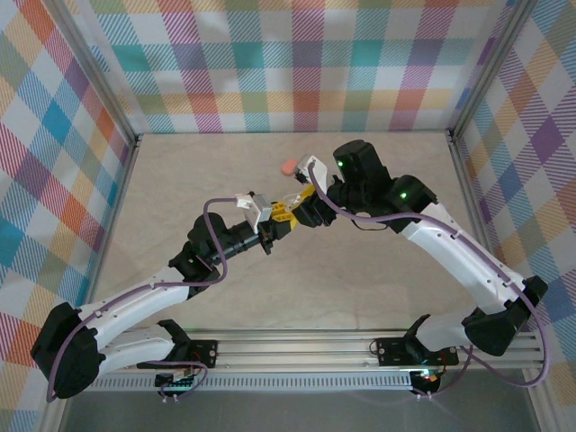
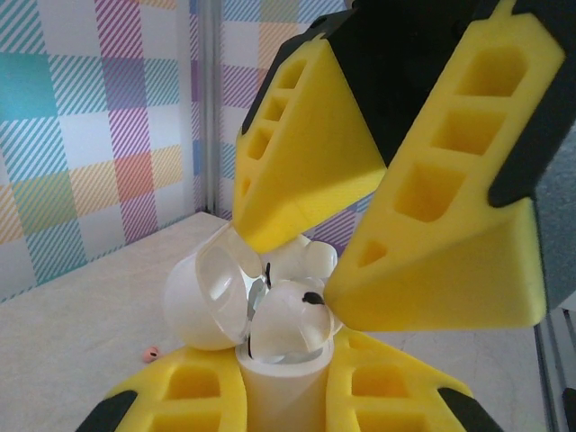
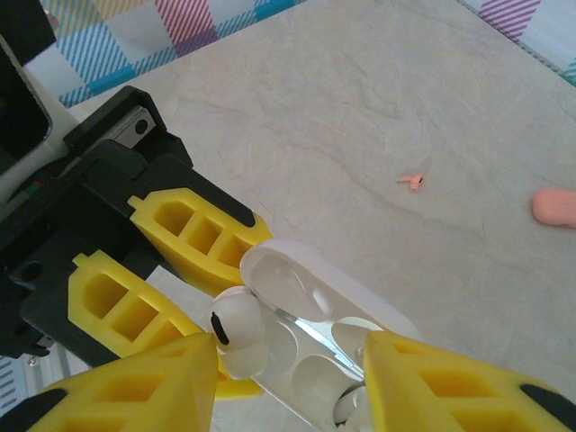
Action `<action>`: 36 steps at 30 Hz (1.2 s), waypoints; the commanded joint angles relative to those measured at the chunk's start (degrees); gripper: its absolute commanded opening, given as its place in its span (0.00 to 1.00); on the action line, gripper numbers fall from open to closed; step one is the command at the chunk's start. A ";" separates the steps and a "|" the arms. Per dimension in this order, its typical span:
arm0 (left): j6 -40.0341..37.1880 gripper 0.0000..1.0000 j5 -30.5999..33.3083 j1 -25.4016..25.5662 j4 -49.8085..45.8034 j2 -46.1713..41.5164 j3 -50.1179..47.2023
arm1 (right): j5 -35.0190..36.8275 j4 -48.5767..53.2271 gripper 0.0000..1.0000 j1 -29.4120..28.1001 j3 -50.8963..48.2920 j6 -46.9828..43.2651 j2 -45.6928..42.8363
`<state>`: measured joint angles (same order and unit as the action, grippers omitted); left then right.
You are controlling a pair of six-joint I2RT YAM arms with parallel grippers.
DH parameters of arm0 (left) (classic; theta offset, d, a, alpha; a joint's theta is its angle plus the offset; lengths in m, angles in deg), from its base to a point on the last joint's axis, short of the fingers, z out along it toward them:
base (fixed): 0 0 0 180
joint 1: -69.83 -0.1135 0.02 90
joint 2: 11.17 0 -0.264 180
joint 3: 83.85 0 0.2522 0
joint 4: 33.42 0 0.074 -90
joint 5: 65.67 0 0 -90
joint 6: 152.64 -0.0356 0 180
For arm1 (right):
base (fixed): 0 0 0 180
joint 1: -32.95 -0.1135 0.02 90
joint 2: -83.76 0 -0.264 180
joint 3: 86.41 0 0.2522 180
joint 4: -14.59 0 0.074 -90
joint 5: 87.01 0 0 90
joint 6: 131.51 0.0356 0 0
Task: Insert wireless bluetooth earbuds into charging case
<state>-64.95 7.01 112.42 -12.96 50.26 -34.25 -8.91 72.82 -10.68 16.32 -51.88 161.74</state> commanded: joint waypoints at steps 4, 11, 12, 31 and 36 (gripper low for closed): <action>0.64 0.00 -1.05 -0.24 2.43 -0.39 1.09 | -3.70 -0.85 0.47 -0.22 4.24 1.67 -0.17; 0.70 0.00 -0.96 -0.33 2.35 -0.91 0.84 | -3.32 1.32 0.43 0.16 6.26 6.43 -1.58; 0.81 0.00 -0.96 -0.32 2.28 -1.10 0.82 | -2.75 2.16 0.41 0.66 6.43 7.25 -1.80; 1.60 0.00 -1.56 -0.62 1.11 -2.93 1.34 | -17.94 2.54 0.24 11.71 -2.36 17.04 -4.56; 1.60 0.00 -1.67 -0.58 1.20 -2.31 1.61 | -18.90 2.17 0.23 11.67 -2.88 16.93 -4.60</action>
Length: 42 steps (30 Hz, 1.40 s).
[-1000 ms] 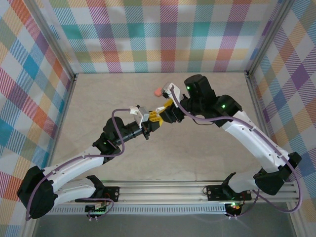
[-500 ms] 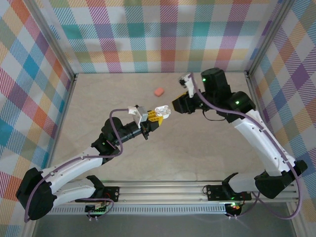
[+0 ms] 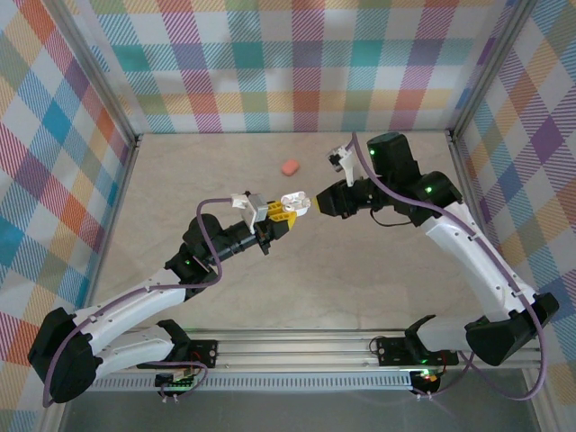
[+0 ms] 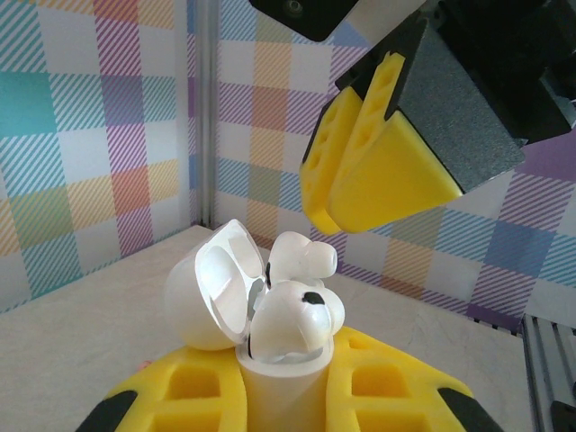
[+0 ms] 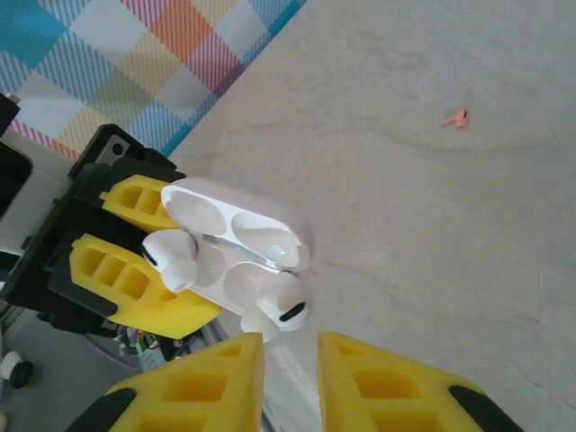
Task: Insert wireless bluetooth earbuds into charging case
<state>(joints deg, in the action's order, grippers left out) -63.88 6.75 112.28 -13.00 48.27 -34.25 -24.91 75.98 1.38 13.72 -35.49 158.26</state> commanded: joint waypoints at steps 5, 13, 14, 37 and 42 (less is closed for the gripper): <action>0.52 0.00 -1.49 -0.45 1.27 0.06 1.96 | -3.21 -0.62 0.22 -0.75 -0.50 0.13 -0.74; 0.59 0.00 -1.66 -0.47 1.93 0.94 2.11 | -5.88 -2.14 0.21 -1.73 -1.03 0.64 -0.01; 0.62 0.00 -1.65 -0.49 1.95 0.98 2.09 | -6.01 -2.40 0.21 -1.81 -1.17 0.87 -0.04; 1.14 0.00 2.63 -0.66 3.10 1.15 1.60 | -2.10 -4.99 0.44 -1.56 -2.96 12.00 -0.52; 1.49 0.00 2.55 -0.72 3.40 1.38 1.34 | -5.21 -7.81 0.38 -1.99 -3.71 13.31 0.27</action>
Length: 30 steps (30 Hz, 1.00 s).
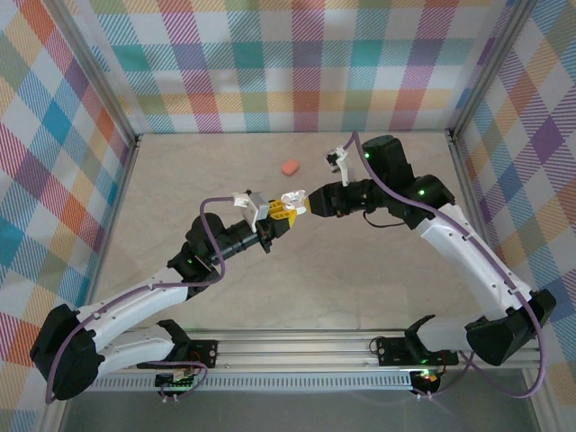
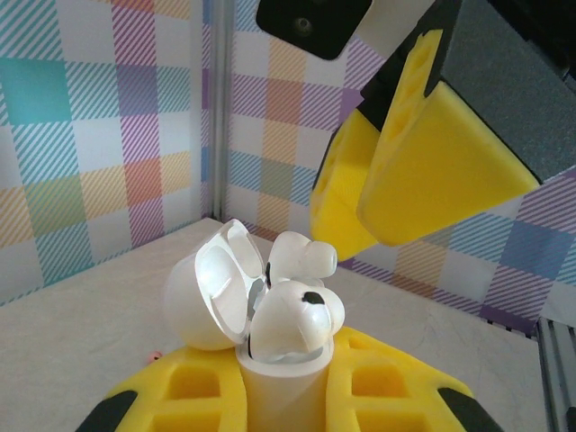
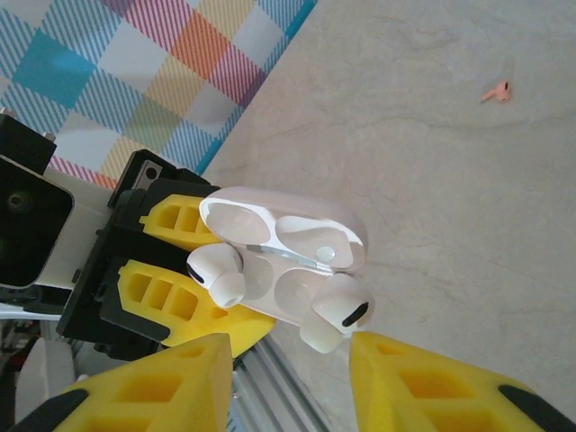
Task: Insert wireless bluetooth earbuds into charging case
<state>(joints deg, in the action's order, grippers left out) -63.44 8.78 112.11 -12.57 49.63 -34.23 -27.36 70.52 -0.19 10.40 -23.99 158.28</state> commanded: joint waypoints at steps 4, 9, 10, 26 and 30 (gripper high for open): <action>0.88 0.00 0.53 -0.60 2.58 -0.34 1.24 | -2.92 -2.95 0.36 -0.86 -0.78 1.86 0.84; 0.93 0.00 0.52 -0.60 2.62 -0.15 1.23 | -3.92 -3.54 0.34 -1.56 -0.03 2.29 1.41; 1.05 0.00 0.45 -0.53 2.81 -0.02 1.32 | -3.93 -3.67 0.34 -1.70 0.01 2.26 1.57; 1.40 0.00 -0.52 -0.53 2.99 0.58 1.75 | -5.07 -5.26 0.35 -1.92 -0.08 2.61 4.34; 1.41 0.00 -0.54 -0.59 2.87 0.60 1.59 | -5.25 -4.35 0.34 -2.01 1.06 2.26 5.78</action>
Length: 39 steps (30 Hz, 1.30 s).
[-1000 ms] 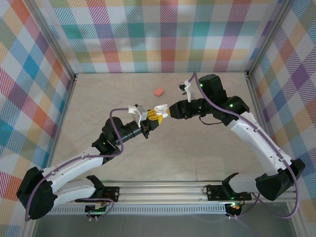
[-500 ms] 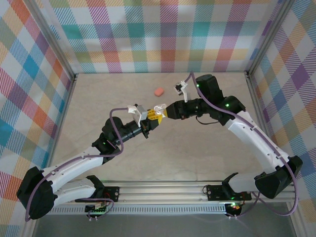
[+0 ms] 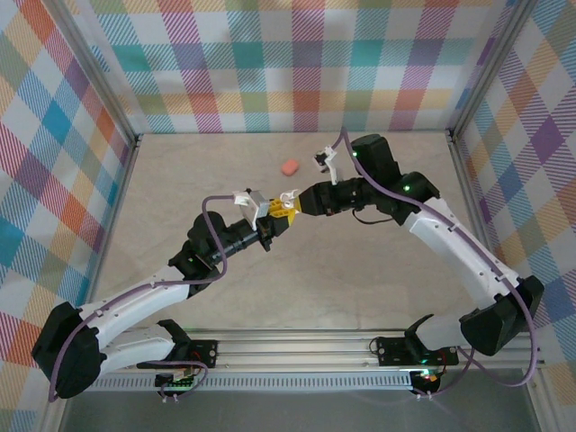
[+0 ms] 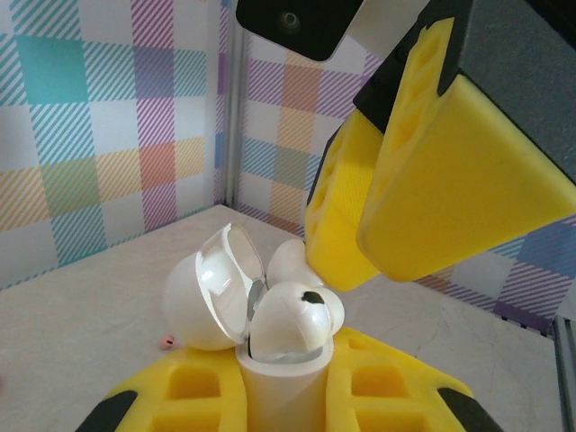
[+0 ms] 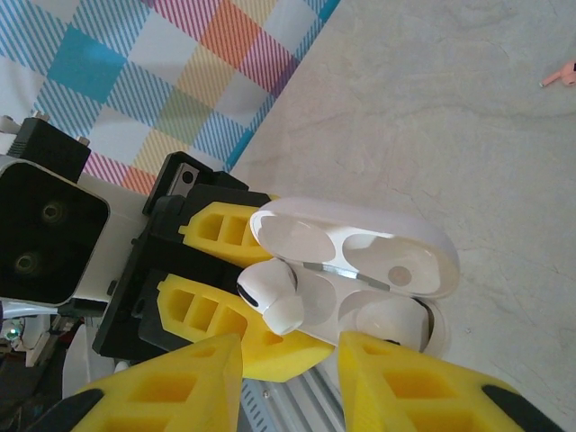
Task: Insert wireless bluetooth earbuds into charging case
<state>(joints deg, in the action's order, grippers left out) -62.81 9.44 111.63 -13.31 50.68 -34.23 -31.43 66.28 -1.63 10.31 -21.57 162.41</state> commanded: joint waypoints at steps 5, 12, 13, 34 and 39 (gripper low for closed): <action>0.28 0.00 -0.59 -0.19 3.47 -0.43 1.25 | -3.02 1.49 0.34 -0.56 3.07 -0.74 1.88; 0.09 0.00 -0.48 -0.23 3.42 -0.34 0.99 | -0.12 9.38 0.21 -0.46 8.84 -4.08 1.59; 0.16 0.00 -0.55 -0.25 3.49 -0.33 0.93 | 0.28 9.90 0.21 -0.50 9.19 -4.35 1.53; -0.34 0.00 -2.14 -0.41 1.75 -2.09 0.27 | 8.84 15.13 0.17 -6.16 12.71 -14.76 0.55; 0.06 0.00 -2.24 -0.41 1.75 -2.05 0.27 | 5.04 13.90 0.13 -7.23 13.28 -13.02 1.63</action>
<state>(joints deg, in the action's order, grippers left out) -62.63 8.45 111.63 -13.42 49.02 -34.32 -24.69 79.50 -8.28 22.20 -33.65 163.11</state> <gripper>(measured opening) 0.155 0.134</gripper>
